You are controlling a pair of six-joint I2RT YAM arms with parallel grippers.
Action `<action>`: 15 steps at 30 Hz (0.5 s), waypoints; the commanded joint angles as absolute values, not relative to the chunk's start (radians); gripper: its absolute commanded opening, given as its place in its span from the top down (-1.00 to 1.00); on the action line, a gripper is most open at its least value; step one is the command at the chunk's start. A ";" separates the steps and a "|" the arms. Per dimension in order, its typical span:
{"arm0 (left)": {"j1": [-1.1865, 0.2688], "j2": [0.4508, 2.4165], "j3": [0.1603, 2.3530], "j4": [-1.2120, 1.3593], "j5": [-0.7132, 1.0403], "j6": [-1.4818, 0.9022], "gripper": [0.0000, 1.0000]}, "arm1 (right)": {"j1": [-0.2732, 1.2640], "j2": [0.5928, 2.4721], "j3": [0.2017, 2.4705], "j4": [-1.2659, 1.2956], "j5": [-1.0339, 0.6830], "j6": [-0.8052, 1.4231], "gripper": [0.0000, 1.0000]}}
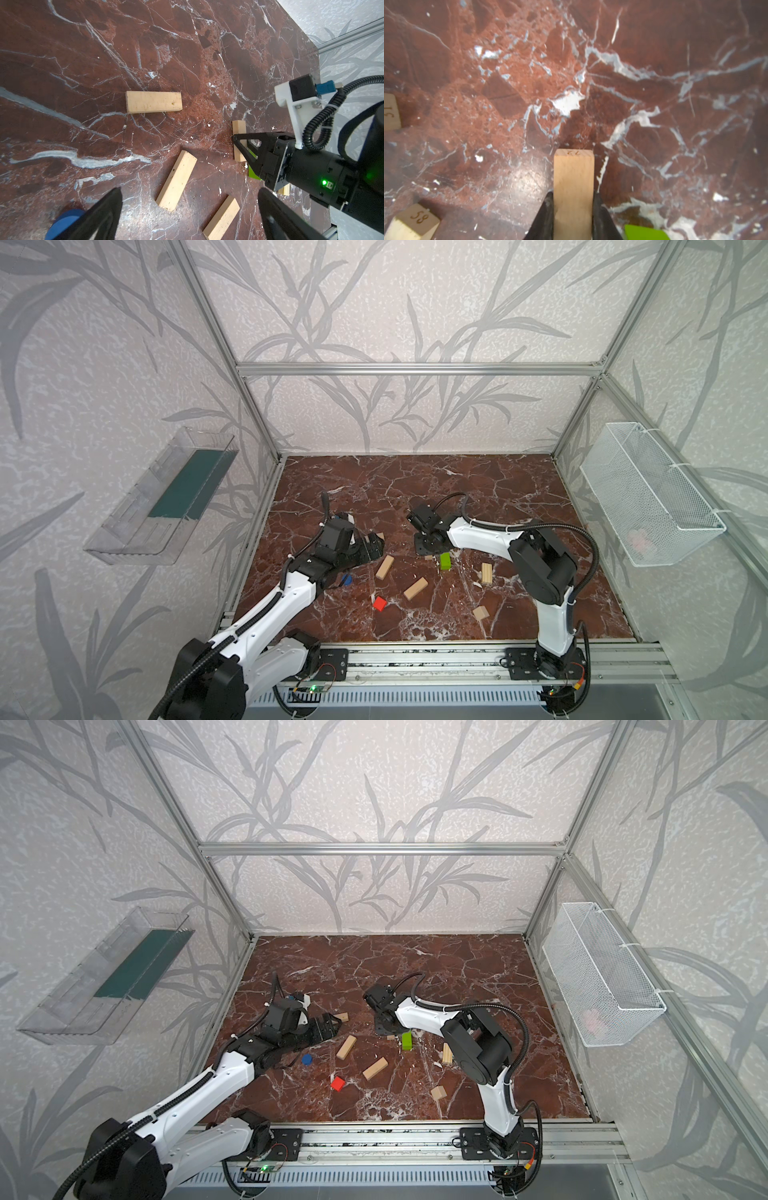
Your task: Build the wood block tower
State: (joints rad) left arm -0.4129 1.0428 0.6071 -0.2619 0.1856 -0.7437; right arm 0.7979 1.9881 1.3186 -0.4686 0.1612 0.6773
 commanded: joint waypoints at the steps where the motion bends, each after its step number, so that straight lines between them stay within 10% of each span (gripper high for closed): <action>1: -0.421 1.025 0.626 -0.279 0.175 -0.760 -0.99 | 0.820 1.954 1.292 -0.470 0.197 0.738 0.61; 15: -0.433 1.029 0.625 -0.284 0.163 -0.767 -0.98 | 0.857 1.968 1.255 -0.437 0.189 0.790 0.57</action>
State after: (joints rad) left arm -0.4271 1.0428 0.6071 -0.2626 0.1818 -0.7555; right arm 0.8463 1.9720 1.2739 -0.4244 0.2146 0.7658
